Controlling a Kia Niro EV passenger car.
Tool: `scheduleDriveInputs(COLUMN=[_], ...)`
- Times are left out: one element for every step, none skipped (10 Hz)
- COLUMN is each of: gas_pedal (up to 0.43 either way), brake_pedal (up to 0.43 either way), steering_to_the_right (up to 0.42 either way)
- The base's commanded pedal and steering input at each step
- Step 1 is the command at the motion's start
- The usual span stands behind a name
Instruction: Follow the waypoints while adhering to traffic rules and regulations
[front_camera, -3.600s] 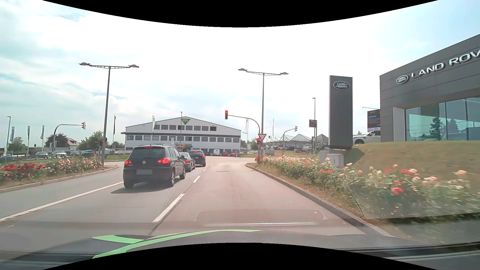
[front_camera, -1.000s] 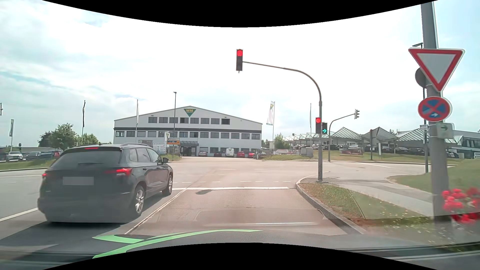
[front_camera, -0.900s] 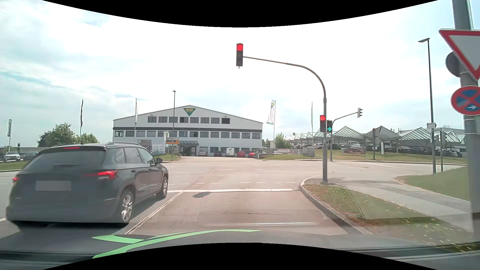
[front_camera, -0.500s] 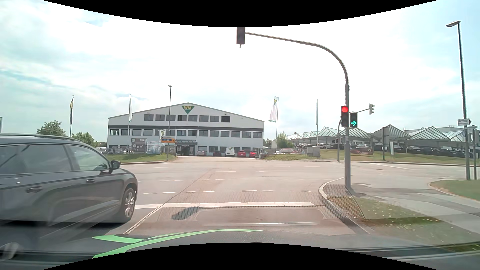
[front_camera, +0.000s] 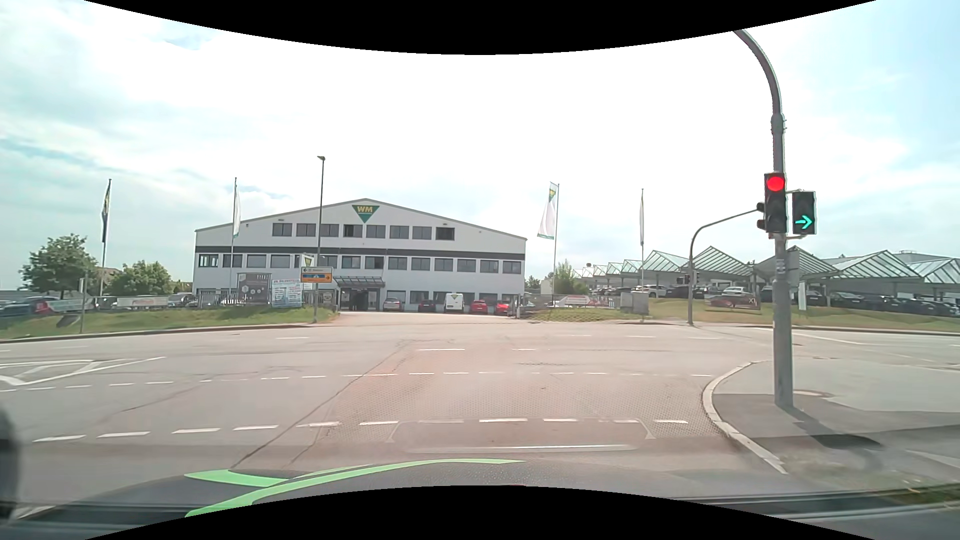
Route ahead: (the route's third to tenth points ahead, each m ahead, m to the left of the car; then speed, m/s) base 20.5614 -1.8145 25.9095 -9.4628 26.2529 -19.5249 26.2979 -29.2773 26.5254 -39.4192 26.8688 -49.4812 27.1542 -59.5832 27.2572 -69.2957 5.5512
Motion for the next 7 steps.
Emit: scheduleDriveInputs(gas_pedal=[0.000, 0.000, 0.000, 0.000, 0.000, 0.000, 0.000], brake_pedal=[0.000, 0.000, 0.000, 0.000, 0.000, 0.000, 0.000], steering_to_the_right=[0.052, 0.065, 0.078, 0.095, 0.115, 0.132, 0.155])
